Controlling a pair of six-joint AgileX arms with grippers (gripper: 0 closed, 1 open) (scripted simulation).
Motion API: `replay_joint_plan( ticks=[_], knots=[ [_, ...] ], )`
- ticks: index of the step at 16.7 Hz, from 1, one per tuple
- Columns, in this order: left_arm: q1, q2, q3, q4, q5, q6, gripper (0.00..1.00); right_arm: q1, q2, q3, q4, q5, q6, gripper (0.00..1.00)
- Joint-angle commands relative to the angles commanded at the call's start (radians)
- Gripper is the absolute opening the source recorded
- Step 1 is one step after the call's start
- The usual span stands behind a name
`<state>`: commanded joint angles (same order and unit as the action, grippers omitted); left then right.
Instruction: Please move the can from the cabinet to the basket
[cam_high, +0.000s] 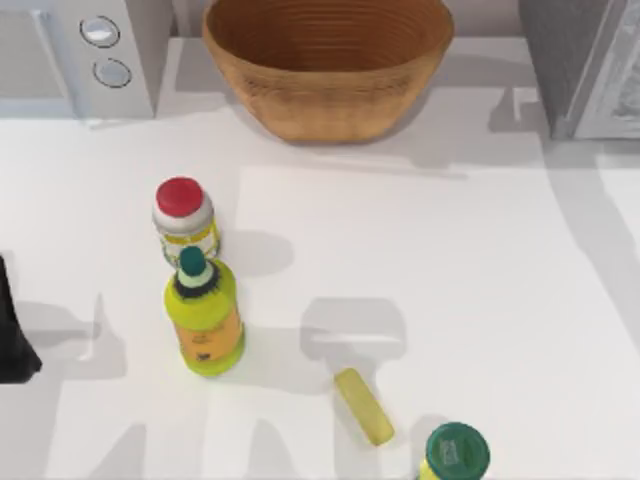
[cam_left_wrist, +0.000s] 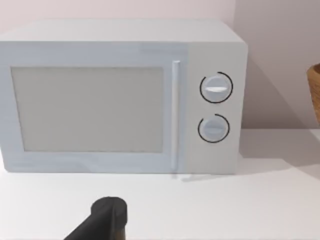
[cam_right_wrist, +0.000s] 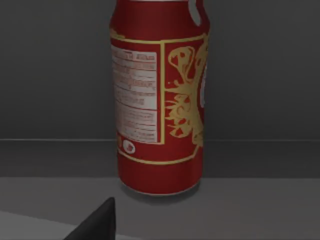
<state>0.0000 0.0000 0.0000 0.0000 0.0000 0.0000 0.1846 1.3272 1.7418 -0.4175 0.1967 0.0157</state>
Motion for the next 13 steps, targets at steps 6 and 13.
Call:
replay_joint_plan(
  ticks=[6,13],
  knots=[
    [0.0,0.0,0.0,0.0,0.0,0.0,1.0,0.017,0.098,0.081,0.025,0.021,-0.002,1.0],
    [0.0,0.0,0.0,0.0,0.0,0.0,1.0,0.051,0.277,0.218,0.069,0.063,-0.004,1.0]
  ],
)
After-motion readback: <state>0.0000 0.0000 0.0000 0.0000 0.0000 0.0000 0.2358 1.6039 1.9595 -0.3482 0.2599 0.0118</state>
